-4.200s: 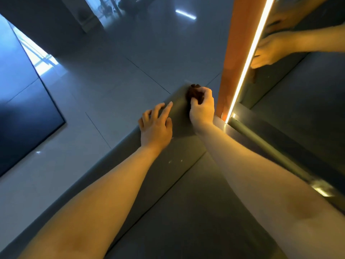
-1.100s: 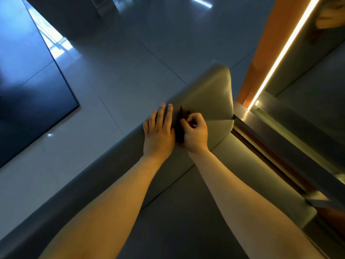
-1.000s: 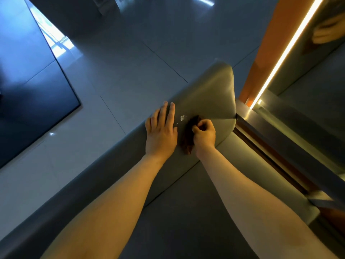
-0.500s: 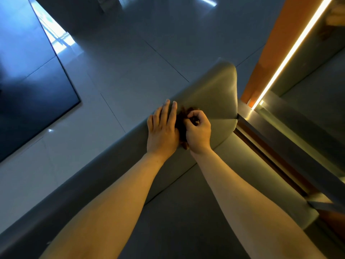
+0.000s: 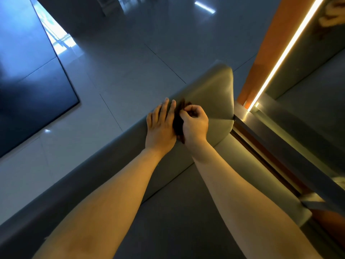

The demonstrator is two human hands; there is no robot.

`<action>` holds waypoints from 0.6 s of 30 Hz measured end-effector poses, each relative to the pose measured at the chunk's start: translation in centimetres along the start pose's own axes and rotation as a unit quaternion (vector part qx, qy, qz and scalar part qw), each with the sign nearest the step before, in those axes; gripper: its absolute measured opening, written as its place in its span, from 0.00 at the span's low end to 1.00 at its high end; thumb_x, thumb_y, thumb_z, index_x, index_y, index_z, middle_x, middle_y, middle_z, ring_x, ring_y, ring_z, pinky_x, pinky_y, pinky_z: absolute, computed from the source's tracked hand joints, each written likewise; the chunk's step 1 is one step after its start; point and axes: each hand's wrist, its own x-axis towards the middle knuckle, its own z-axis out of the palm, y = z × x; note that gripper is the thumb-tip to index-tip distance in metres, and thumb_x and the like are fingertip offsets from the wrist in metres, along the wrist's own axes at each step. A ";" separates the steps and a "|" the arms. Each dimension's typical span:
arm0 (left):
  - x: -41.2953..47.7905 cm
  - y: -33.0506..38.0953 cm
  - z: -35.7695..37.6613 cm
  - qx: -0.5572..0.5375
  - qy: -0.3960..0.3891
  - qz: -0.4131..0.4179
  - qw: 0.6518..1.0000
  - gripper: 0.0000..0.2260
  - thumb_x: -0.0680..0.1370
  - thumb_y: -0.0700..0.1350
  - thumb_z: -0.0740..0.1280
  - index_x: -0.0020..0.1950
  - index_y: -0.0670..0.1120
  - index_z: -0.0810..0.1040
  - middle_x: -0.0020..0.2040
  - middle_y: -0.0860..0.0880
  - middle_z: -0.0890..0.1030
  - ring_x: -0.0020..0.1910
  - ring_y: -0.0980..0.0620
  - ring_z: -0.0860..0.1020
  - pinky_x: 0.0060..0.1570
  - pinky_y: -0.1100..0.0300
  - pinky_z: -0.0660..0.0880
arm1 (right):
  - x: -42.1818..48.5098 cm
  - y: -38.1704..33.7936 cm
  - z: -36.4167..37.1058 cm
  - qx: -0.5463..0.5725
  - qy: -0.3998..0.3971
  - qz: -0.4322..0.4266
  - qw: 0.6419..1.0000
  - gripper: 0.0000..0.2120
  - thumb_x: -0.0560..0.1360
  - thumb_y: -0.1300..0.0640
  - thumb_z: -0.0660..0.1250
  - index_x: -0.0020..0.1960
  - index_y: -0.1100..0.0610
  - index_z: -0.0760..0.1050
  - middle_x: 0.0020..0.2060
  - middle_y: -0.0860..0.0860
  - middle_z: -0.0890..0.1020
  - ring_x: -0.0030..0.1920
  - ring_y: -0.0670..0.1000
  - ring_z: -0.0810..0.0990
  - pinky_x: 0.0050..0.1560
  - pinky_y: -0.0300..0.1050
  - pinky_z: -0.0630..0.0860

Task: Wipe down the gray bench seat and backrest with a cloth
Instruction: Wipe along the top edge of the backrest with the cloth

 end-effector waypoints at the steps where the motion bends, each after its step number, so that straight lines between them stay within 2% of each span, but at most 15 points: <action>1: 0.0 -0.1 0.1 -0.006 0.004 -0.001 1.000 0.31 0.81 0.50 0.61 0.82 0.45 0.56 0.81 0.43 0.58 0.80 0.41 0.56 0.77 0.40 0.54 | 0.0 -0.3 0.3 -0.023 -0.018 -0.044 0.999 0.04 0.76 0.61 0.71 0.45 0.54 0.79 0.48 0.54 0.81 0.47 0.48 0.80 0.46 0.35 0.79; 3: 0.0 -0.3 0.3 -0.013 0.006 0.001 1.000 0.28 0.81 0.50 0.62 0.80 0.44 0.61 0.79 0.43 0.62 0.79 0.41 0.58 0.75 0.40 0.57 | 0.1 -0.5 0.6 -0.076 -0.040 -0.100 0.991 0.04 0.77 0.62 0.70 0.47 0.54 0.78 0.51 0.51 0.78 0.47 0.43 0.76 0.44 0.25 0.71; 5: 0.1 -0.2 0.2 -0.013 0.006 0.006 1.000 0.29 0.80 0.52 0.60 0.79 0.44 0.61 0.79 0.42 0.62 0.78 0.41 0.59 0.76 0.40 0.57 | 0.2 0.0 0.5 -0.108 -0.042 -0.138 0.984 0.07 0.77 0.65 0.68 0.47 0.54 0.76 0.49 0.48 0.74 0.48 0.42 0.74 0.45 0.23 0.68; 7: 0.0 -0.1 0.0 -0.012 0.004 0.005 1.000 0.32 0.79 0.53 0.58 0.82 0.44 0.57 0.81 0.43 0.57 0.80 0.41 0.54 0.78 0.41 0.51 | 0.2 1.0 0.2 -0.111 -0.032 -0.127 0.985 0.10 0.77 0.67 0.66 0.45 0.53 0.75 0.48 0.45 0.72 0.48 0.42 0.73 0.45 0.24 0.69; 9: 0.0 0.1 0.1 -0.011 0.002 -0.001 1.000 0.33 0.80 0.49 0.59 0.83 0.46 0.51 0.83 0.44 0.52 0.81 0.43 0.50 0.78 0.42 0.46 | 0.5 2.4 -0.3 -0.094 0.000 -0.064 0.993 0.12 0.76 0.68 0.66 0.44 0.51 0.76 0.50 0.46 0.74 0.49 0.43 0.75 0.49 0.29 0.74; 10: -0.1 0.1 0.2 -0.008 0.005 -0.004 1.000 0.33 0.81 0.46 0.60 0.84 0.47 0.50 0.83 0.45 0.51 0.81 0.43 0.49 0.78 0.43 0.46 | 0.8 3.3 -0.7 -0.080 0.023 -0.004 0.997 0.13 0.75 0.68 0.65 0.43 0.50 0.76 0.51 0.48 0.76 0.50 0.46 0.77 0.52 0.37 0.78; 11: -0.1 0.1 0.2 -0.004 0.008 -0.006 1.000 0.34 0.81 0.45 0.61 0.84 0.48 0.49 0.83 0.45 0.50 0.81 0.44 0.49 0.78 0.42 0.46 | 1.1 4.3 -1.5 -0.073 0.046 0.065 0.994 0.13 0.75 0.68 0.65 0.43 0.50 0.77 0.52 0.50 0.78 0.50 0.50 0.80 0.51 0.45 0.81; 13: -0.1 0.0 0.5 0.003 0.014 -0.003 1.000 0.34 0.81 0.44 0.62 0.84 0.48 0.49 0.83 0.45 0.51 0.81 0.43 0.51 0.77 0.42 0.49 | 0.7 5.6 -3.4 -0.088 0.058 0.165 0.981 0.12 0.76 0.66 0.65 0.45 0.50 0.78 0.50 0.53 0.82 0.49 0.54 0.82 0.45 0.50 0.82; 15: 0.0 -0.1 0.8 0.014 0.021 0.000 1.000 0.34 0.81 0.44 0.62 0.84 0.47 0.50 0.83 0.44 0.52 0.81 0.43 0.52 0.77 0.41 0.51 | 0.1 6.0 -4.2 -0.072 0.033 0.159 0.984 0.09 0.77 0.64 0.68 0.46 0.50 0.79 0.51 0.55 0.83 0.48 0.56 0.82 0.46 0.56 0.83; 16: 0.0 0.0 0.9 0.014 0.023 -0.002 1.000 0.34 0.81 0.44 0.62 0.84 0.47 0.50 0.83 0.44 0.53 0.81 0.42 0.52 0.77 0.40 0.52 | -0.2 5.5 -4.1 -0.041 0.016 0.129 0.991 0.08 0.77 0.63 0.69 0.46 0.50 0.80 0.51 0.55 0.83 0.49 0.57 0.83 0.48 0.59 0.84; 18: 0.0 0.0 0.9 0.007 0.023 -0.002 1.000 0.33 0.81 0.45 0.62 0.83 0.47 0.51 0.83 0.43 0.53 0.81 0.42 0.53 0.77 0.39 0.54 | -0.4 3.6 -2.8 0.022 -0.015 0.053 0.998 0.07 0.76 0.61 0.70 0.45 0.49 0.80 0.53 0.55 0.82 0.53 0.58 0.82 0.51 0.59 0.84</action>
